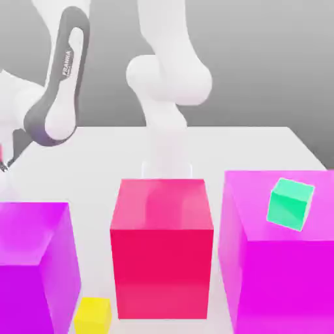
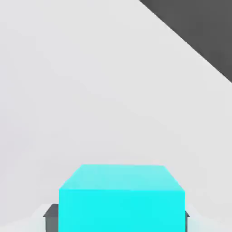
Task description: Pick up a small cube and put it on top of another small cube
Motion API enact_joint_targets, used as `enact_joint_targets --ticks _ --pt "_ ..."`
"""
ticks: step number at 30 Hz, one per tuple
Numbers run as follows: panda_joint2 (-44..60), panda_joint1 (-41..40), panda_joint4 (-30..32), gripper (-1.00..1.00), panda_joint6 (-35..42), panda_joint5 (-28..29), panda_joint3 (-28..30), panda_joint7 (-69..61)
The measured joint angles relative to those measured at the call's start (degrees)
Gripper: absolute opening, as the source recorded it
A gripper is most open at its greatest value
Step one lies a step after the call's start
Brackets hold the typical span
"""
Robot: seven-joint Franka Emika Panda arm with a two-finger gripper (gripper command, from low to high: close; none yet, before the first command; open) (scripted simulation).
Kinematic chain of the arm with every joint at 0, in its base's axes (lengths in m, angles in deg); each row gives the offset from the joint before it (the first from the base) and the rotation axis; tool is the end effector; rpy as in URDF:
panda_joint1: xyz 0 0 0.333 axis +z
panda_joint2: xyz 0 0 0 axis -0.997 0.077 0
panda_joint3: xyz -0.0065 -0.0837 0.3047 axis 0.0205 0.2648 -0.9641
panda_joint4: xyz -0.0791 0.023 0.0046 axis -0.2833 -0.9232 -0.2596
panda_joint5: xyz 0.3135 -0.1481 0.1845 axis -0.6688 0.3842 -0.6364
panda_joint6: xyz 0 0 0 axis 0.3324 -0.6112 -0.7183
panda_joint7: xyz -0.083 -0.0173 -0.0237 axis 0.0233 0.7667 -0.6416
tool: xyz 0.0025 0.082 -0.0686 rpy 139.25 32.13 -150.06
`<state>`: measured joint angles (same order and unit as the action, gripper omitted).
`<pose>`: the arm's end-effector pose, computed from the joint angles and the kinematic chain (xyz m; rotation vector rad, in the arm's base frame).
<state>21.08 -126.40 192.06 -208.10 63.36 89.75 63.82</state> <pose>0.2918 -0.3657 0.2463 2.3005 -1.9229 0.2194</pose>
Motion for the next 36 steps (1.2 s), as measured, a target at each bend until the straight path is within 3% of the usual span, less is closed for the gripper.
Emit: enact_joint_targets --ticks 10,12,17,36 --pt "-2.5 5.5 -9.9 -1.00 5.5 15.9 -3.0 -23.4" --pt "-3.2 9.5 -12.2 -1.00 8.5 16.3 -5.0 -23.4" --pt "-4.5 19.7 -16.5 -1.00 16.4 12.2 -10.3 -15.3" --pt "-8.0 57.3 -28.4 -1.00 44.0 -12.5 -28.7 26.1"
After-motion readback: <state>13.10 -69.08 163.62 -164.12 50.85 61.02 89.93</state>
